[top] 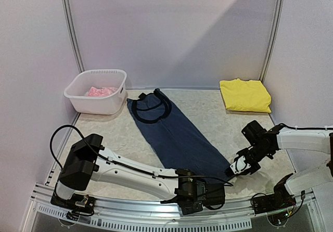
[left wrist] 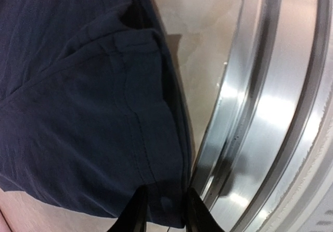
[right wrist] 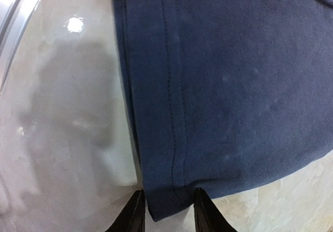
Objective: Fold and stack the mixed laundry pile
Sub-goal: Pick up the rectangle-folded tank top from the center of the board.
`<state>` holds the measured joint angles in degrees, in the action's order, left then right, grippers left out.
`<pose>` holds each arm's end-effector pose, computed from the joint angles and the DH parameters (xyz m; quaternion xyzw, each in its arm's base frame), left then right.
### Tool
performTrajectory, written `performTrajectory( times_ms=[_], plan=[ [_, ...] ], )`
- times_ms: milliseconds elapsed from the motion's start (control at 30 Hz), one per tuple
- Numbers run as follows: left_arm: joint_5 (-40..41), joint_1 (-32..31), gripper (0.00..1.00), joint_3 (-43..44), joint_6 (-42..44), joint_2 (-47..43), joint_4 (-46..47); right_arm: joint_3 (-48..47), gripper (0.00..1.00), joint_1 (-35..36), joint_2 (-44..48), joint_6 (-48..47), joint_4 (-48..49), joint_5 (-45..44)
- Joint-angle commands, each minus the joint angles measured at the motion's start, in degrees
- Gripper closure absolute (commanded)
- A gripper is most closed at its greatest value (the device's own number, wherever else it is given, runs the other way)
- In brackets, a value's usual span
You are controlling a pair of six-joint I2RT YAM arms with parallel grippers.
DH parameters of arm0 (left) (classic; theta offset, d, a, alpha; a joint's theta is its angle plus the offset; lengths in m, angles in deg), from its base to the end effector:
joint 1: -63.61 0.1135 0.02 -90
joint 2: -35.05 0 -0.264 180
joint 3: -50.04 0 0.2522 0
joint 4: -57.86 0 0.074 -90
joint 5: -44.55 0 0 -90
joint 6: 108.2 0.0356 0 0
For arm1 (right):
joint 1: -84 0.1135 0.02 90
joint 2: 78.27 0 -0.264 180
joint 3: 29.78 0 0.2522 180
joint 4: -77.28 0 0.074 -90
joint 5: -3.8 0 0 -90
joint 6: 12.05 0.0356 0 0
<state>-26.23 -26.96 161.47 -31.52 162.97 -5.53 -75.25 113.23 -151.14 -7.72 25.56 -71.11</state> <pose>0.0073 -0.4431 0.1442 0.6016 0.7765 0.0340 0.1845 0.1583 0.0992 0.1433 -0.8386 0.5205 0.0707 0.1446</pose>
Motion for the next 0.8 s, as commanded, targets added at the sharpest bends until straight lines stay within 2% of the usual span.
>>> performTrajectory(
  times_ms=[0,67,100,133,500,767],
  plan=[
    [-1.62,1.18,0.78,0.79,1.24,2.31,-1.2,3.02,0.78,0.76,-0.53,0.94,4.37,-3.13],
    [-1.66,1.18,0.86,1.13,1.61,2.57,-1.39,2.81,0.92,0.82,-0.48,1.18,4.02,-3.34],
    [-1.63,1.14,0.9,1.45,1.89,2.73,-1.67,2.54,0.95,0.82,-0.32,1.41,3.43,-3.34],
    [-1.64,1.1,0.99,1.89,2.3,2.76,-1.95,2.35,0.97,0.76,0.07,1.45,2.66,-3.39],
    [-1.97,1.0,1.0,3.91,-0.21,-3.16,-2.83,-5.47,0.99,0.8,10.87,1.94,-14.39,-2.22],
    [0.56,2.9,1.0,4.08,-3.97,-8.47,-4.37,-17.54,0.99,0.29,5.95,6.55,-17.25,0.37]
  ],
)
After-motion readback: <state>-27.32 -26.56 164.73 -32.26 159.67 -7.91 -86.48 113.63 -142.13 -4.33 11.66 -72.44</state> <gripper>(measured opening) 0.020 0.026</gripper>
